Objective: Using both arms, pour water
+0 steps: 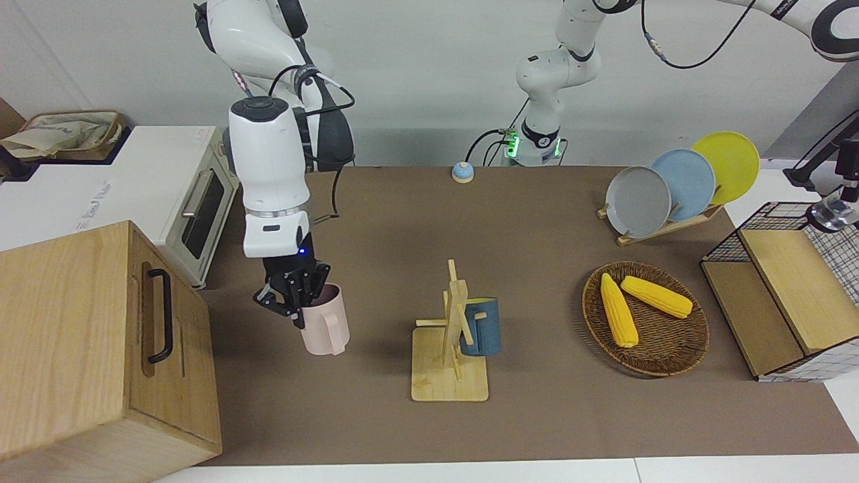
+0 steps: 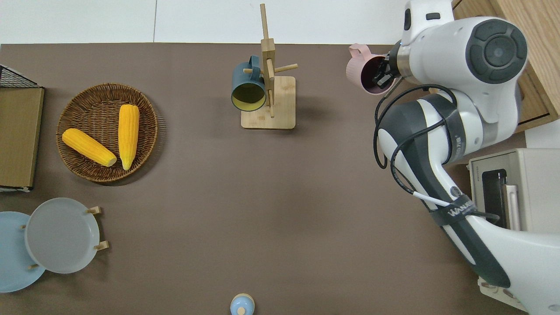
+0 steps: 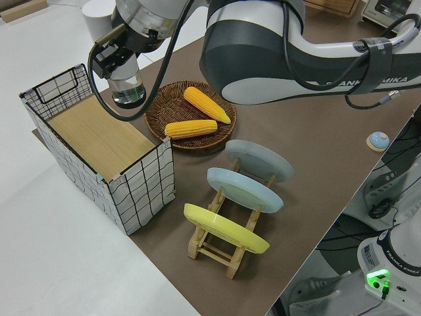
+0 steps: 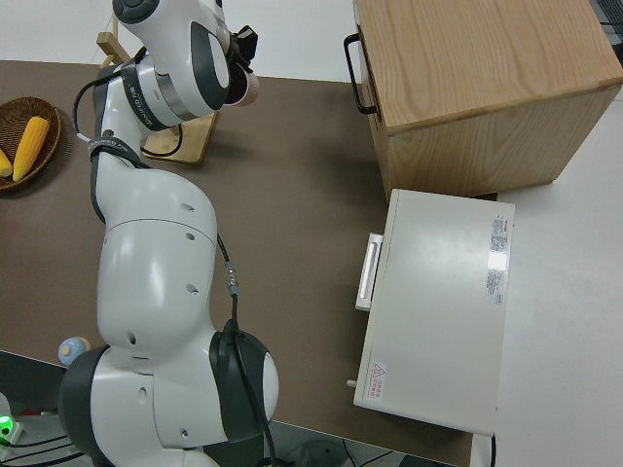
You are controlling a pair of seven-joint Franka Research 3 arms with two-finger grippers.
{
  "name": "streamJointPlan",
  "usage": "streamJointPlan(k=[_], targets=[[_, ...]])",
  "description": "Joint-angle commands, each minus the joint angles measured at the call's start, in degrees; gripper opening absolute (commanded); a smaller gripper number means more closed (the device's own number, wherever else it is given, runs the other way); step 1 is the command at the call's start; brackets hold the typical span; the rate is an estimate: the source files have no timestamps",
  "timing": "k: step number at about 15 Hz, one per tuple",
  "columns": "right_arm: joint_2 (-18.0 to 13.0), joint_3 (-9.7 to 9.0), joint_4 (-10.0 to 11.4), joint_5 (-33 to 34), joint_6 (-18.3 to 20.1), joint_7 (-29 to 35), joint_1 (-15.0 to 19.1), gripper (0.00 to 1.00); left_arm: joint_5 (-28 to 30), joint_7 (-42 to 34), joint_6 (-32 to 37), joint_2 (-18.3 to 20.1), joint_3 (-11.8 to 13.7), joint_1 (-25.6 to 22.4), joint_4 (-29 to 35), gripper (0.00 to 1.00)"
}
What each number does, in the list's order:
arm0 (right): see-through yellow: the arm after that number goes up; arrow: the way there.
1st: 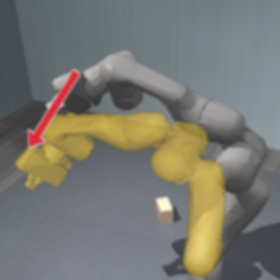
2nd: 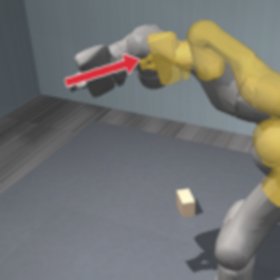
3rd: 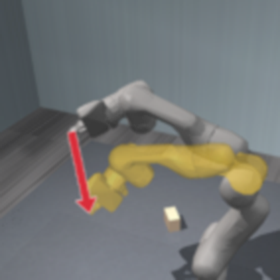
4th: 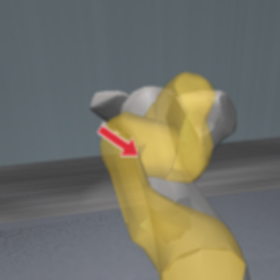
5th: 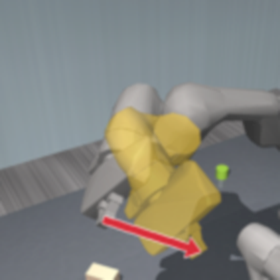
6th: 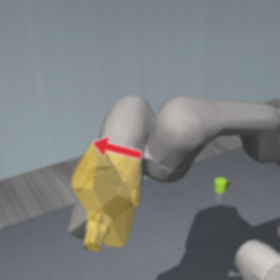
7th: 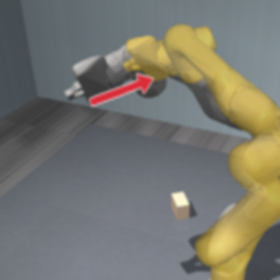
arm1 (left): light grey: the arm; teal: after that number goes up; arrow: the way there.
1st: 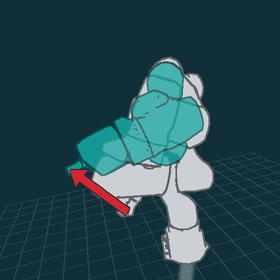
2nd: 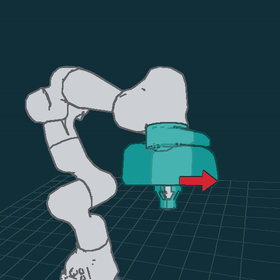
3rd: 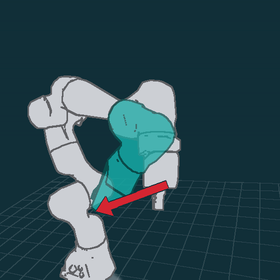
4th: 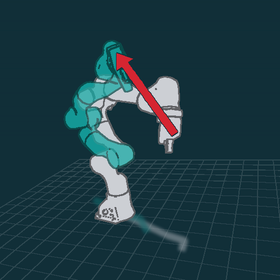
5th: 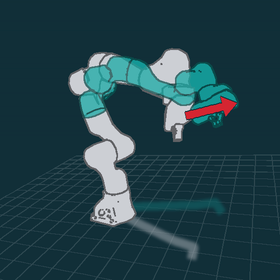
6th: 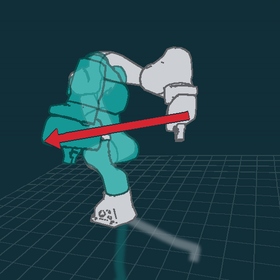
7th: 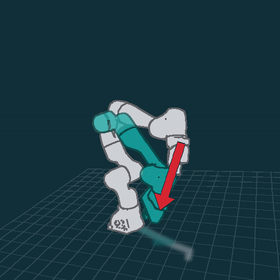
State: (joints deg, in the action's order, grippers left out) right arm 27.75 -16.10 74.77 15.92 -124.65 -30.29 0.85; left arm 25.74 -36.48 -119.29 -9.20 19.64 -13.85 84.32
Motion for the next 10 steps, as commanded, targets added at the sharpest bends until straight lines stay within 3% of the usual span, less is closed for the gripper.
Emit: streamJointPlan(k=[1,5,8,10], targets=[[-2.87,2.73,2.48,-5.45,4.49,-1.44,0.55,0.021,-3.41,3.78,2.22,4.18,-0.22,1.89,2.15,0.0],[-4.54,5.73,4.59,-10.46,8.97,4.6,0.64,0.016,-8.15,9.22,2.04,8.22,-0.22,5.23,6.9,0.0],[-5.77,5.73,5.21,-10.74,14.33,13.47,0.47,0.014,-12.02,13.0,2.04,11.47,-0.22,7.69,10.59,0.0],[-6.65,5.73,5.65,-10.91,18.37,19.8,0.29,0.014,-14.39,15.46,1.69,13.93,-1.62,8.4,13.31,0.0]])
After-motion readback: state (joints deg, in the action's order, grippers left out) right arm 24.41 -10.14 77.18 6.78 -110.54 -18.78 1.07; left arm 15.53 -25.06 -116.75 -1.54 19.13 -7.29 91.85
